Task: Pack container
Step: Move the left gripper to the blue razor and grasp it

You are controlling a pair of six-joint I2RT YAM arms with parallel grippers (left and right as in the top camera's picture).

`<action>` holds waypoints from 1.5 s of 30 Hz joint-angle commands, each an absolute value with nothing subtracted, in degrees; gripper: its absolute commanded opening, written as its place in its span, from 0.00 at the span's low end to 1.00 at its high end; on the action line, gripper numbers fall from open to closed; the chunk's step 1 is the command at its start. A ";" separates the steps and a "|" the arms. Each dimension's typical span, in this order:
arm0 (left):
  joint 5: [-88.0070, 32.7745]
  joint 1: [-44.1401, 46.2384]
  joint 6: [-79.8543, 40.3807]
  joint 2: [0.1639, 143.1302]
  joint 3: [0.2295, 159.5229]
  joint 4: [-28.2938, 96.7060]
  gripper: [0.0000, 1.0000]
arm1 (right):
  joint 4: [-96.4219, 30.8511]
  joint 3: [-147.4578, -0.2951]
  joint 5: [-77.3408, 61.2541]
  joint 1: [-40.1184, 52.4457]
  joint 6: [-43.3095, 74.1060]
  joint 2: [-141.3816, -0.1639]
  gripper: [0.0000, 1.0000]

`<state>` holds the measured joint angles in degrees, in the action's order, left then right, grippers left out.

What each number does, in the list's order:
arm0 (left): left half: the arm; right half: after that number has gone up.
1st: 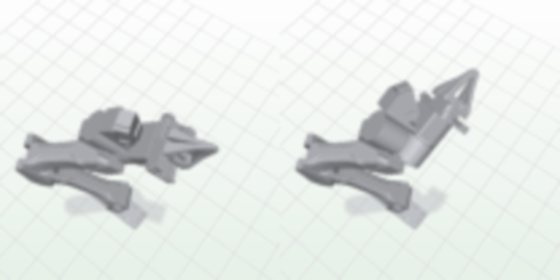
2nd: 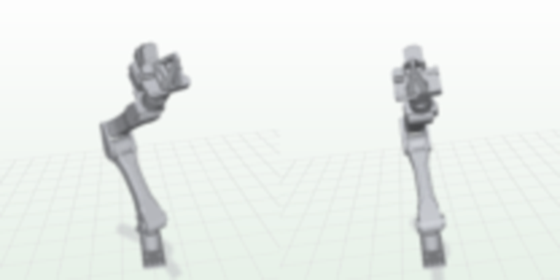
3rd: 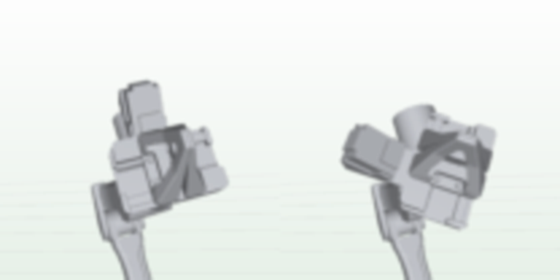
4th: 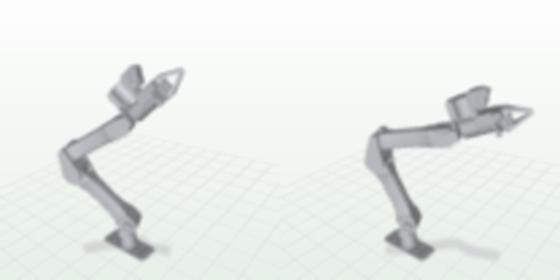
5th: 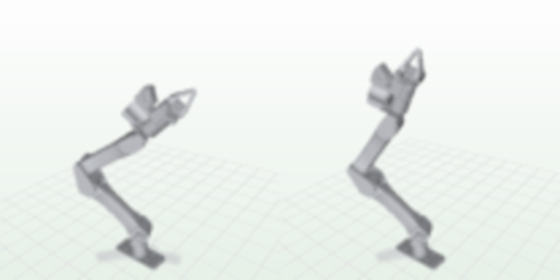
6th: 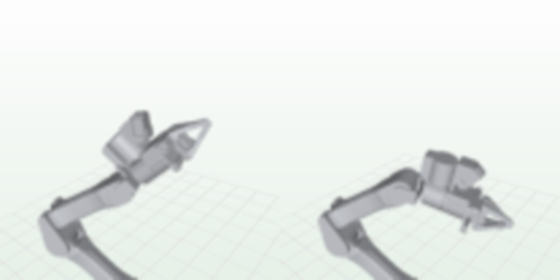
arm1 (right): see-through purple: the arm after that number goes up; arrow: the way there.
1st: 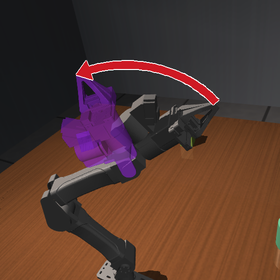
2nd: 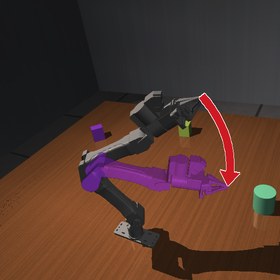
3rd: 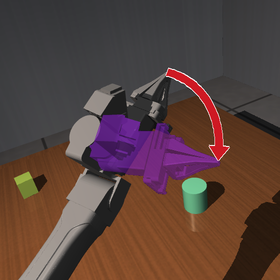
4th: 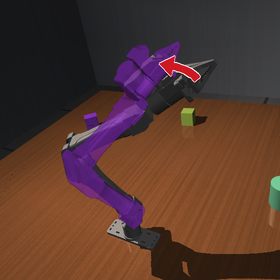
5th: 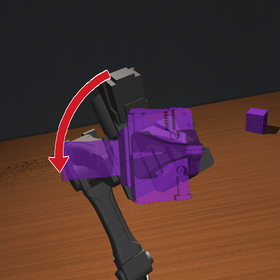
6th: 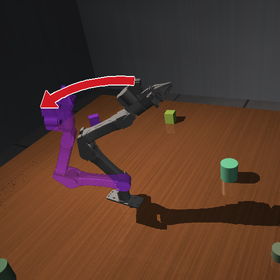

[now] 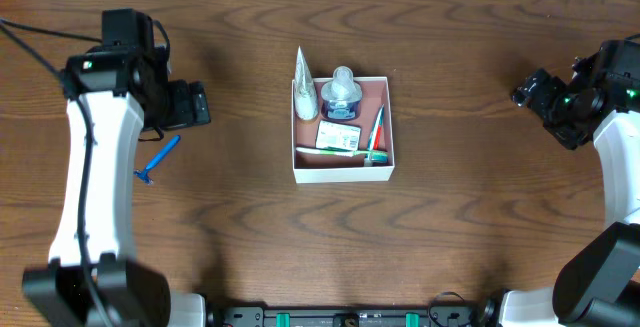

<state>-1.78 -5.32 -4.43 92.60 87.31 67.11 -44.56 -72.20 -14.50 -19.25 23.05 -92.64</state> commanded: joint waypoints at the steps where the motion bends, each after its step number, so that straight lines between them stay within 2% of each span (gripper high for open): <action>1: -3.88 -6.35 -8.56 97.58 85.91 67.46 0.99 | -44.58 -72.16 -14.35 -19.55 23.55 -92.79 0.99; 7: -3.38 -6.48 -9.56 106.39 85.60 64.69 0.99 | -44.58 -72.16 -14.35 -19.55 23.55 -92.79 0.99; 14: 1.58 -6.48 8.21 111.74 85.60 58.98 0.99 | -44.58 -72.16 -14.35 -19.55 23.55 -92.79 0.99; 20: 3.07 -7.40 15.29 113.06 85.60 53.36 1.00 | -44.58 -72.16 -14.35 -19.55 23.55 -92.79 0.99; 25: 3.14 -8.88 27.20 113.93 85.60 53.04 1.00 | -44.60 -72.16 -14.35 -19.55 23.55 -92.79 0.99; 33: 3.27 -12.99 27.62 116.88 85.43 54.81 0.99 | -44.58 -72.16 -14.35 -19.55 23.55 -92.79 0.99; 38: 3.27 -14.57 27.59 118.15 85.38 54.85 0.93 | -44.58 -72.16 -14.35 -19.55 23.55 -92.79 0.99; 42: 3.22 -15.31 27.59 119.39 85.38 54.96 0.79 | -44.60 -72.16 -14.35 -19.55 23.55 -92.79 0.99; 45: 3.25 -15.53 27.62 120.64 85.01 54.94 0.78 | -44.60 -72.16 -14.35 -19.55 23.55 -92.79 0.99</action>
